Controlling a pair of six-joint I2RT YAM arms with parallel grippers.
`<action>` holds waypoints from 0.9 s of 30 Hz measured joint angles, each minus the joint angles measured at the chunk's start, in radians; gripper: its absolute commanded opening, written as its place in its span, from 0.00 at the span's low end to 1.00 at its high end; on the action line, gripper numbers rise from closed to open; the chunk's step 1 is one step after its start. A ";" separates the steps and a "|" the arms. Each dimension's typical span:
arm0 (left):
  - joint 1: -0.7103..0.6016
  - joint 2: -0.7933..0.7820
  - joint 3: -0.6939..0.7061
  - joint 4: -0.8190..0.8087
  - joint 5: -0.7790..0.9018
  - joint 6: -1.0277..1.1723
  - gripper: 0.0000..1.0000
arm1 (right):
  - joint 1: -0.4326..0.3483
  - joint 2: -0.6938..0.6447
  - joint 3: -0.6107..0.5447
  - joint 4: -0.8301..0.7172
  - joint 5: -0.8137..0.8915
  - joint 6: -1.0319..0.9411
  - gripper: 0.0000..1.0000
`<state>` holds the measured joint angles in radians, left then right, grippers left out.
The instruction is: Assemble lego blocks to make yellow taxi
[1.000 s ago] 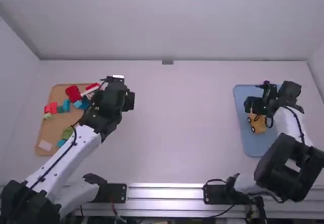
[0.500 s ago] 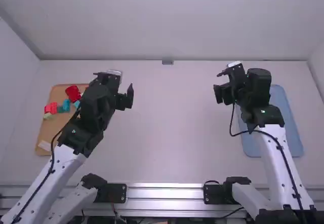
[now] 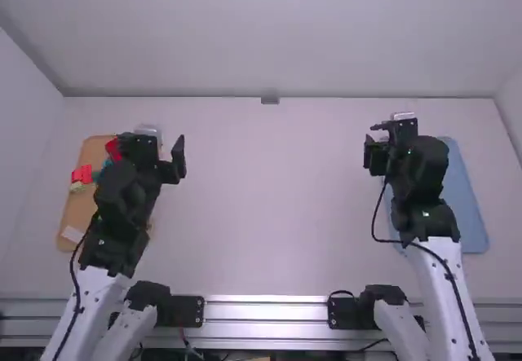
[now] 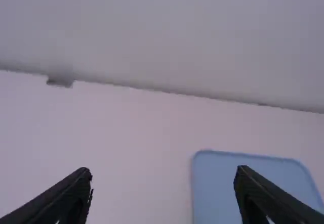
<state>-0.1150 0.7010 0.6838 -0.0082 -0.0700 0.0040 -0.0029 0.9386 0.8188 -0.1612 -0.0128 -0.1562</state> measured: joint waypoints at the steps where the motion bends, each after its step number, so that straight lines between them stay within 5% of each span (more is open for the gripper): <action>1: 0.021 -0.023 -0.019 0.005 0.014 -0.002 0.66 | 0.000 -0.021 -0.020 0.022 0.002 0.020 0.68; 7: 0.112 -0.177 -0.175 0.005 0.045 -0.004 0.51 | 0.000 -0.169 -0.160 0.153 0.004 0.115 0.53; 27: 0.112 -0.581 -0.578 0.003 0.060 -0.004 0.13 | 0.000 -0.610 -0.601 0.158 0.011 0.151 0.11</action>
<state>-0.0029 0.1200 0.1062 -0.0055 -0.0105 -0.0002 -0.0029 0.3286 0.2176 -0.0032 -0.0021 -0.0051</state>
